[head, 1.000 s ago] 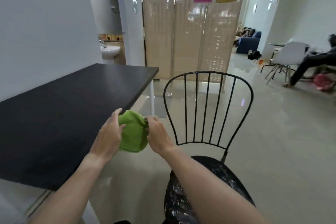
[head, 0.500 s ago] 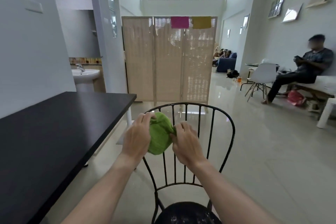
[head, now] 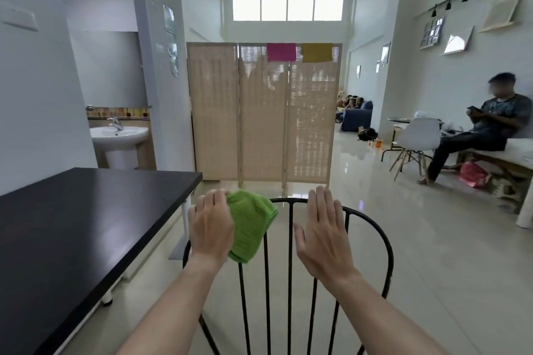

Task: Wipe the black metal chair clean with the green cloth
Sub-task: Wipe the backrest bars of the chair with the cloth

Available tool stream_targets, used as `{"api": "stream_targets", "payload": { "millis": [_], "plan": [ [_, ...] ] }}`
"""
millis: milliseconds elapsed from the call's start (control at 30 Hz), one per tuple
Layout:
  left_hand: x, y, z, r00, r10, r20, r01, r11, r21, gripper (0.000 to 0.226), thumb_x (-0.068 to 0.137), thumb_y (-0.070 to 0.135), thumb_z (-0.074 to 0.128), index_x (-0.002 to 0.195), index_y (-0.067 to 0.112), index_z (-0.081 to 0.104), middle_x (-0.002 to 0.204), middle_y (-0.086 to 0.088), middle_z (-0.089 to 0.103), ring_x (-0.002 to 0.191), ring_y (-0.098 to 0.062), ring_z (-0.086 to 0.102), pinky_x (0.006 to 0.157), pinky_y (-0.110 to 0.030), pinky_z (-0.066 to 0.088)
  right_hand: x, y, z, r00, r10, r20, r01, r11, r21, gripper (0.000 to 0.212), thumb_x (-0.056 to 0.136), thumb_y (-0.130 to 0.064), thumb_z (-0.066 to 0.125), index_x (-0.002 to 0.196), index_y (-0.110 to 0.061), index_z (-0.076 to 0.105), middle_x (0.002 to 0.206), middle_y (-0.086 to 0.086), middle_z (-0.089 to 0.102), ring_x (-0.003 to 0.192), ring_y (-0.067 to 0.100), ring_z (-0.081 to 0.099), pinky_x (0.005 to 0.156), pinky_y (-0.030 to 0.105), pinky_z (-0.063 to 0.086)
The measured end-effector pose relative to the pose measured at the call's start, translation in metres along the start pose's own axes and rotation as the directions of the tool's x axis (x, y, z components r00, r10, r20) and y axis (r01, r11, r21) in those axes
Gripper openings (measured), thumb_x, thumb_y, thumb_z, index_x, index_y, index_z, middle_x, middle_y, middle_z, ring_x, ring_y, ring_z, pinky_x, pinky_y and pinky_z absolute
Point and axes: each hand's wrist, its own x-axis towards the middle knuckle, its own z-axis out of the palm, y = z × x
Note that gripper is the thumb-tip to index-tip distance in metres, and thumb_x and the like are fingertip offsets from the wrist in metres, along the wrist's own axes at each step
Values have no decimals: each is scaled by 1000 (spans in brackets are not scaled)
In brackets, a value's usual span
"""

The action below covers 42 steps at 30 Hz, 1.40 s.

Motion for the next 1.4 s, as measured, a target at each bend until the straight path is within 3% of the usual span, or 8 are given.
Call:
{"api": "stream_targets", "payload": {
  "millis": [167, 333, 567, 733, 933, 1133, 1300, 1400],
  "plan": [
    [-10, -3, 14, 996, 83, 44, -90, 975, 202, 66, 94, 60, 40, 121, 4, 57, 143, -18, 47, 127, -37, 46, 102, -51, 34, -13, 33, 13, 997, 83, -7, -83, 995, -59, 75, 95, -44, 31, 152, 4, 19, 160, 24, 17, 150, 35, 10, 122, 50, 13],
    [-13, 16, 29, 975, 221, 34, -222, 942, 251, 57, 100, 41, 42, 146, 8, 42, 155, -17, 36, 140, -38, 36, 112, -55, 26, -12, 51, 11, 997, 80, -1, -80, 993, -81, 73, 94, -43, 33, 149, 4, 27, 152, 24, 33, 143, 39, 26, 119, 53, 19],
    [-13, 37, 48, 957, 286, -38, -282, 955, 89, 57, 87, 7, 70, 141, 11, 51, 148, -11, 49, 137, -37, 41, 111, -53, 31, -15, 52, 11, 996, 83, -18, -84, 994, -68, 70, 93, -34, 39, 151, 1, 24, 156, 21, 29, 146, 37, 23, 120, 50, 17],
    [-12, 71, 59, 941, 337, -41, -339, 939, -64, 37, 102, 18, 45, 137, 12, 54, 146, -8, 51, 141, -30, 39, 117, -47, 27, -16, 54, 13, 997, 72, -23, -74, 994, -86, 70, 94, -30, 41, 153, 2, 19, 158, 21, 24, 149, 35, 16, 122, 49, 13],
    [-7, 102, 62, 792, 611, 24, -610, 792, -29, 45, 105, 25, 31, 144, 9, 47, 150, -7, 48, 141, -31, 40, 115, -47, 34, -17, 54, 15, 998, 66, -23, -68, 990, -120, 71, 94, -27, 40, 153, 4, 15, 159, 23, 21, 150, 35, 12, 122, 48, 11],
    [-8, 50, 48, 918, 393, 59, -397, 900, 181, 52, 105, 38, 32, 147, 9, 43, 148, -10, 48, 124, -32, 50, 100, -45, 39, -19, 55, 14, 998, 65, -13, -66, 995, -71, 73, 91, -24, 40, 153, 3, 13, 160, 22, 19, 151, 33, 11, 122, 47, 13],
    [-11, 52, 47, 976, 215, -20, -214, 975, 52, 44, 103, 34, 31, 132, 13, 58, 135, -5, 60, 124, -30, 52, 99, -45, 37, -23, 59, 11, 987, 155, -46, -154, 988, 17, 74, 90, -26, 37, 153, 5, 13, 161, 22, 16, 151, 32, 10, 123, 43, 10],
    [-8, 81, 53, 968, 252, -17, -252, 967, -46, 48, 105, 36, 24, 124, 13, 63, 134, -6, 63, 130, -32, 51, 104, -47, 35, -35, 70, 9, 978, 197, -69, -197, 980, 1, 75, 91, -28, 38, 152, 5, 12, 162, 22, 12, 151, 32, 5, 123, 43, 8]
  ]
}}
